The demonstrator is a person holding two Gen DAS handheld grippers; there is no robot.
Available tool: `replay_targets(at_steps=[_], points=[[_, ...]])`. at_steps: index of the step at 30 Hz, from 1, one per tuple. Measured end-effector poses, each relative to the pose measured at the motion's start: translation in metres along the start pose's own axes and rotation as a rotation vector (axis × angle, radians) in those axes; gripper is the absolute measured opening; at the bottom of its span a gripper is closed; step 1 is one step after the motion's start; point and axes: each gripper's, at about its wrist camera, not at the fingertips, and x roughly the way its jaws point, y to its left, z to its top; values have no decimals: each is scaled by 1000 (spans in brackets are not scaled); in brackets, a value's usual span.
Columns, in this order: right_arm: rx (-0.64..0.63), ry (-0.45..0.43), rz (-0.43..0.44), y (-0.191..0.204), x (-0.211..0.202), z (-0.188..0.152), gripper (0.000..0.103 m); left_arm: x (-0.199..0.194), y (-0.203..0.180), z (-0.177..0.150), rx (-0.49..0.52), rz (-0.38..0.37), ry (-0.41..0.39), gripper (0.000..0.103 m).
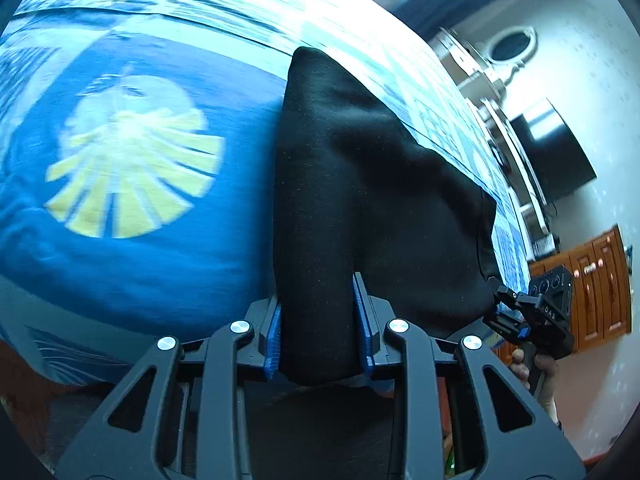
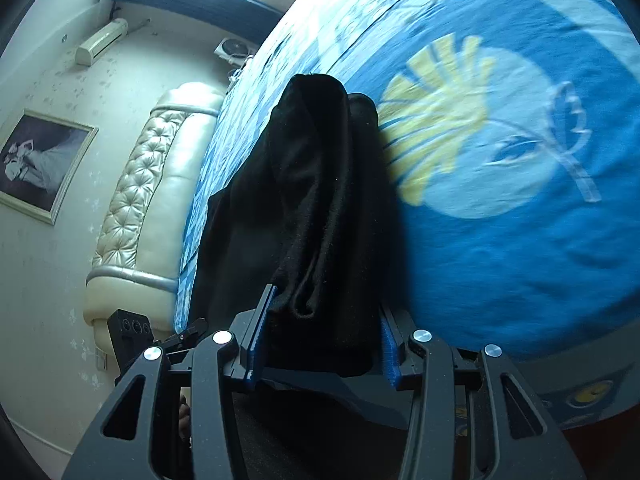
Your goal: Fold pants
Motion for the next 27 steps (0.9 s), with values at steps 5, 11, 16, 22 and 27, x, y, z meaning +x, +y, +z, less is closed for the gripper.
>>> replay_targets(at_steps=[5, 11, 16, 22, 27], points=[[-35, 52, 10, 23, 30, 1, 46, -22, 27, 1, -49, 32, -40, 29], [-59, 88, 19, 36, 51, -1, 46, -37, 49, -1, -83, 50, -66, 29], [-38, 89, 32, 29, 50, -2, 45, -35, 52, -2, -85, 45, -65, 30], [-39, 87, 34, 28, 49, -3, 45, -34, 50, -4, -87, 43, -64, 30], [-40, 85, 40, 28, 48, -6, 45, -34, 51, -4, -89, 42, -64, 31]])
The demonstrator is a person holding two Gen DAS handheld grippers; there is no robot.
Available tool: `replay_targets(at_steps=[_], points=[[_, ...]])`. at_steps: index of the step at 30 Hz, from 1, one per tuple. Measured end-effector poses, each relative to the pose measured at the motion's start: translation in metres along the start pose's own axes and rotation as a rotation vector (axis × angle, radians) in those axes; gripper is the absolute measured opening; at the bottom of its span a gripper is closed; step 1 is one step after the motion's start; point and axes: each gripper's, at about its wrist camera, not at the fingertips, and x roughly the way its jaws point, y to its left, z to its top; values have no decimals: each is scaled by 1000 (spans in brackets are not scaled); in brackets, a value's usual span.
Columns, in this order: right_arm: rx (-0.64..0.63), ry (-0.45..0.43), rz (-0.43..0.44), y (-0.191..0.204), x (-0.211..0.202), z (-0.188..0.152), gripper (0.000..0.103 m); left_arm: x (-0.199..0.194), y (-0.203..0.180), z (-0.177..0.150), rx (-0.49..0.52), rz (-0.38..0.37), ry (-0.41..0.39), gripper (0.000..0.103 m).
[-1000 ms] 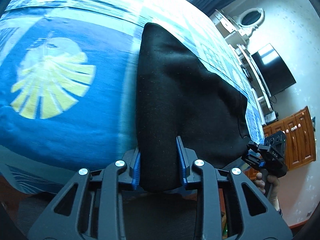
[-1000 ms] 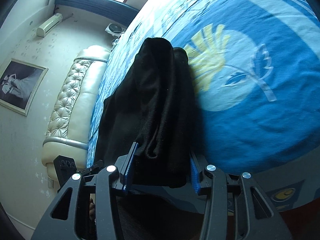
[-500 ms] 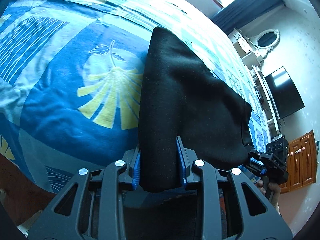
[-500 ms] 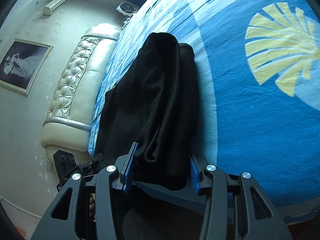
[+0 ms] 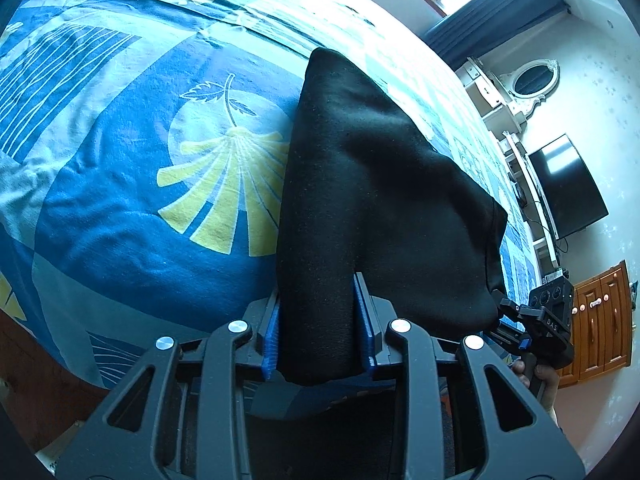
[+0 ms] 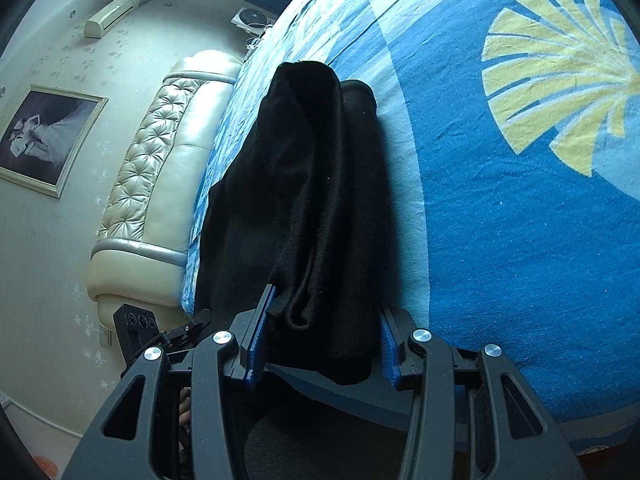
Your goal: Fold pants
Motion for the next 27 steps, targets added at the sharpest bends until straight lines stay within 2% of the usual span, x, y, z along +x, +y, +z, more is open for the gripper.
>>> replay_targets(at_steps=[17, 20, 22, 24, 27], points=[[2, -2, 6, 1, -1, -2, 45, 5, 1, 1, -3, -3, 3, 33], [9, -7, 8, 2, -3, -2, 45, 4, -1, -1, 23, -14, -9, 40], [16, -8, 29, 3, -4, -3, 51, 2, 0, -3, 31, -34, -26, 49], [21, -5, 59, 1, -7, -2, 59, -1, 6, -3, 14, -67, -45, 65], [29, -2, 86, 0, -13, 0, 68, -11, 19, -1, -51, -133, -89, 72]])
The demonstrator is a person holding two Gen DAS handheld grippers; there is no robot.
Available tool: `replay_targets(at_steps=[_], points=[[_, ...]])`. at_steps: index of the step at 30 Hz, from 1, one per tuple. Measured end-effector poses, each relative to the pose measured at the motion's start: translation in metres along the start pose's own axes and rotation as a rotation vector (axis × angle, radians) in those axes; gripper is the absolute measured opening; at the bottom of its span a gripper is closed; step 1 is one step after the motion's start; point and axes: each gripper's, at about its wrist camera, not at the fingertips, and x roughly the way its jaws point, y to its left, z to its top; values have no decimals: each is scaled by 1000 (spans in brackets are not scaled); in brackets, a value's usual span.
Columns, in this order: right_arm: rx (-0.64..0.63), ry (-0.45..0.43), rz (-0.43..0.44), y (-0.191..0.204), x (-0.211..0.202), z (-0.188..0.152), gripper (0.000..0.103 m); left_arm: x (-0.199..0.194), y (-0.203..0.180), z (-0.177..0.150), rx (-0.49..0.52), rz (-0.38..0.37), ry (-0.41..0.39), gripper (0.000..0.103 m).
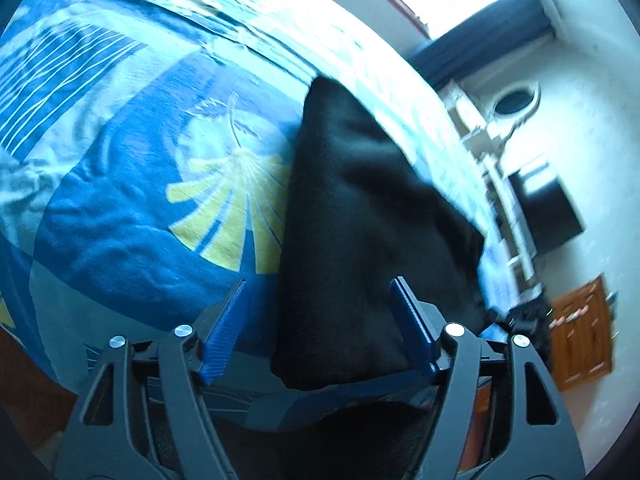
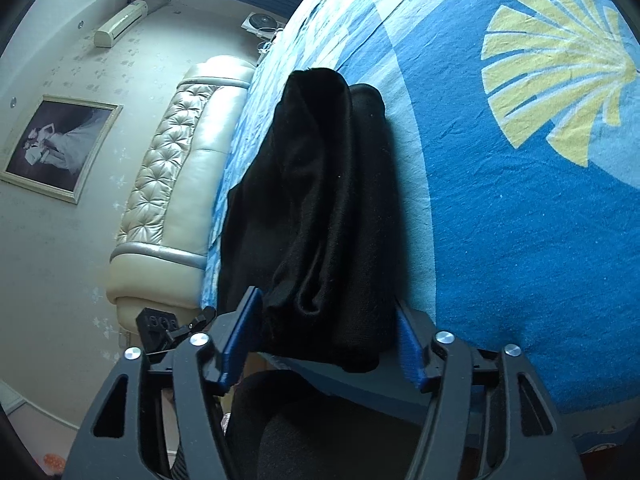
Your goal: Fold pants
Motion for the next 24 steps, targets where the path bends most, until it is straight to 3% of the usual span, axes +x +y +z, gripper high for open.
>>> replay_targets(at_steps=[2, 5, 10, 18, 24], points=[[5, -14, 4, 0, -6, 3, 71, -5, 7, 5, -44, -53, -15, 74], [4, -56, -17, -1, -15, 18, 73, -2, 12, 20, -88, -74, -14, 75], [25, -110, -12, -2, -7, 52, 75, 21, 9, 51, -78, -107, 24, 76], [28, -80, -8, 2, 32, 92, 75, 72, 3, 81, -24, -88, 157, 77], [18, -65, -8, 8, 50, 101, 75, 90, 4, 98, -35, -122, 187, 77]])
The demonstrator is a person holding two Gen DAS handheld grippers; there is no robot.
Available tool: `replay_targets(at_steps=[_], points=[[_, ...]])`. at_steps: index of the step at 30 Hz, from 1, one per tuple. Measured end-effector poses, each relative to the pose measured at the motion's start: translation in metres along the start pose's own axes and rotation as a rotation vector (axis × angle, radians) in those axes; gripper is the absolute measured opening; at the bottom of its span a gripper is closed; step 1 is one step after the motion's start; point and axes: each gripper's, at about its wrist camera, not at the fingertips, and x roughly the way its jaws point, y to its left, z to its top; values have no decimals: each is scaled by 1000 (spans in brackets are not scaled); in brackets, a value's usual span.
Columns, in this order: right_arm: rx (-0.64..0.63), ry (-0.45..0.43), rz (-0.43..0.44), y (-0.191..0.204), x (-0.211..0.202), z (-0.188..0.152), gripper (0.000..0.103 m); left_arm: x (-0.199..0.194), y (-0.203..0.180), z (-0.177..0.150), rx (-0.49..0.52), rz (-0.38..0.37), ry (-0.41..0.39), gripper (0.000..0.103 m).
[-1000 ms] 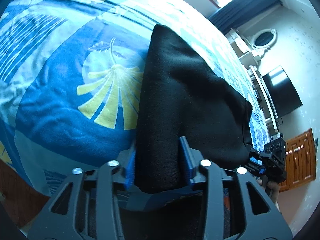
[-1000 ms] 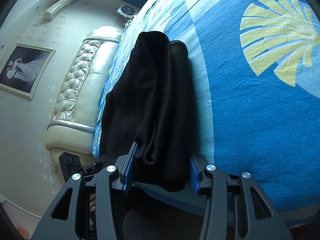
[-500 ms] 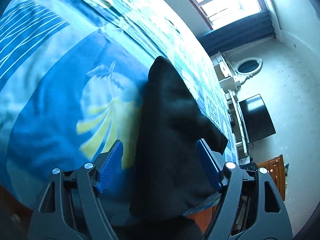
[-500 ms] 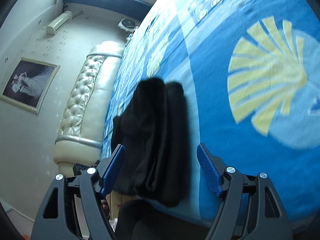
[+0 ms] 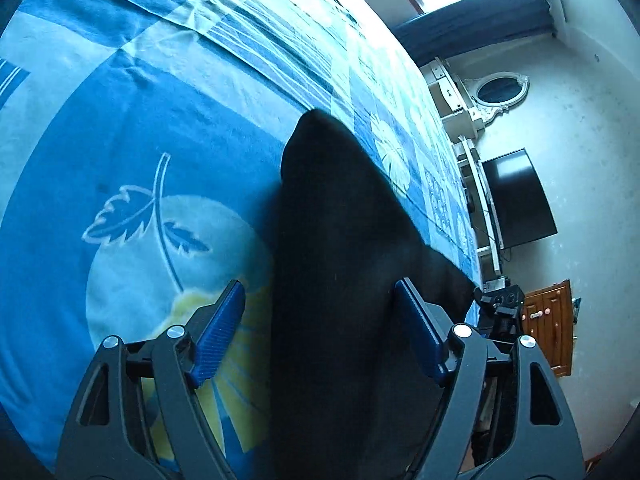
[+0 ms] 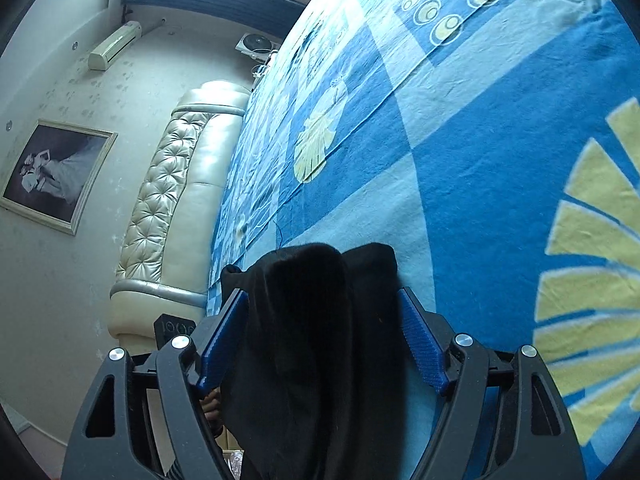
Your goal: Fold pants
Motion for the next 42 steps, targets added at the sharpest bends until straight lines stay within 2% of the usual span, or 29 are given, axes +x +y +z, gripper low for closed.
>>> replay_targets(at_steps=[3, 4, 5, 6, 7, 9, 17, 23, 42], points=[[-27, 17, -8, 1, 6, 2, 75, 6, 1, 5, -3, -1, 15, 76], [-44, 23, -30, 2, 8, 1, 68, 7, 2, 7, 1, 1, 18, 74], [-58, 34, -53, 4, 11, 0, 60, 10, 0, 6, 15, 14, 23, 56], [-60, 49, -63, 4, 15, -1, 51, 13, -1, 6, 23, 5, 43, 34], [-54, 50, -61, 2, 15, -1, 46, 15, -3, 7, 25, 4, 48, 33], [-51, 43, -58, 1, 14, -3, 42, 13, -9, 7, 65, 33, 30, 25], [-70, 5, -34, 6, 9, -1, 37, 12, -36, 10, 181, 169, -1, 20], [-98, -3, -15, 17, 20, 11, 35, 9, -44, 27, 244, 253, -48, 18], [-131, -15, -38, 46, 85, 97, 34, 24, -30, 134, 249, 363, -87, 18]])
